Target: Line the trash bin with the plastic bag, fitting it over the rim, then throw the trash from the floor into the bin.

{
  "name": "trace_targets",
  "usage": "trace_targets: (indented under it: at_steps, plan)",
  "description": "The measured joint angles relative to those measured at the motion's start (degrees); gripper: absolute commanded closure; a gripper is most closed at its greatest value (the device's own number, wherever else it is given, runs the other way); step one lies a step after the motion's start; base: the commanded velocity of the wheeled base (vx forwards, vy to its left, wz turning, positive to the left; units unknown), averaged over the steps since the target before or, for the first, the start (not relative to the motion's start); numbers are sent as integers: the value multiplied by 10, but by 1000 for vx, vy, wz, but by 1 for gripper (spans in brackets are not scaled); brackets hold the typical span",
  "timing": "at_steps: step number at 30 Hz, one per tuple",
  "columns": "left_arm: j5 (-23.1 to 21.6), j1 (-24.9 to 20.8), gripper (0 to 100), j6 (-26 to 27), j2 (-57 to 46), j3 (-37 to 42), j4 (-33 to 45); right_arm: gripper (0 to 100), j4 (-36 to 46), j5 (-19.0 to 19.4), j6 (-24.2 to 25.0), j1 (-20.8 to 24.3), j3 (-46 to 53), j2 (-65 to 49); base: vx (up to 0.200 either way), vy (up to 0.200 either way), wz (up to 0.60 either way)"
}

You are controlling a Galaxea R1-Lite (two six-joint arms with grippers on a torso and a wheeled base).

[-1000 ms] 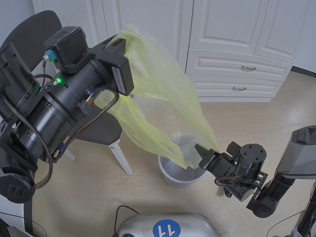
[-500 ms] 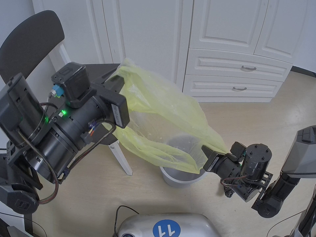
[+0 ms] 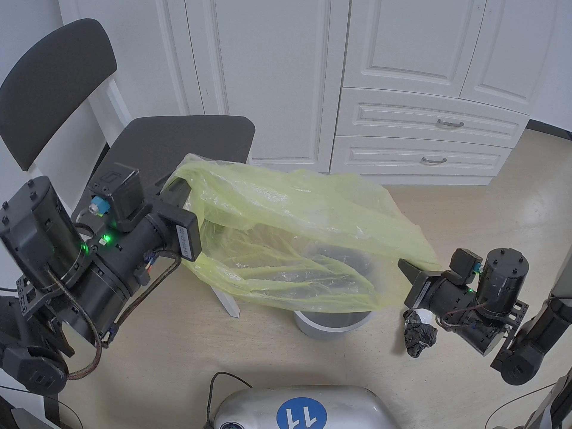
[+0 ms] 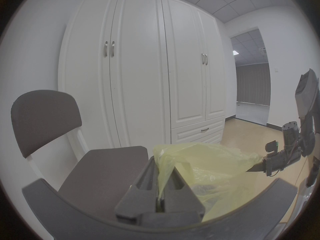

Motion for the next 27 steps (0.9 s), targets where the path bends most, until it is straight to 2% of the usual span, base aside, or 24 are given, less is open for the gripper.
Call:
trace_targets:
  at_steps: [6, 11, 15, 27]
  plan:
    - [2, 6, 100, -42, -1, 22, -1, 100, 162, 1, -7, -5, 2, -63, 0, 0, 0]
    - [3, 10, 100, -114, 16, 40, -1, 100, 293, 2, -9, -4, -12, -123, 0, 0, 0]
    - [2, 22, 100, -147, 45, 46, -2, 100, 376, 2, -8, -3, -35, -160, 0, 0, 0]
    - [-7, 71, 100, -194, 148, 37, -39, 100, 438, 1, -10, 4, -79, -195, 0, 0, 0]
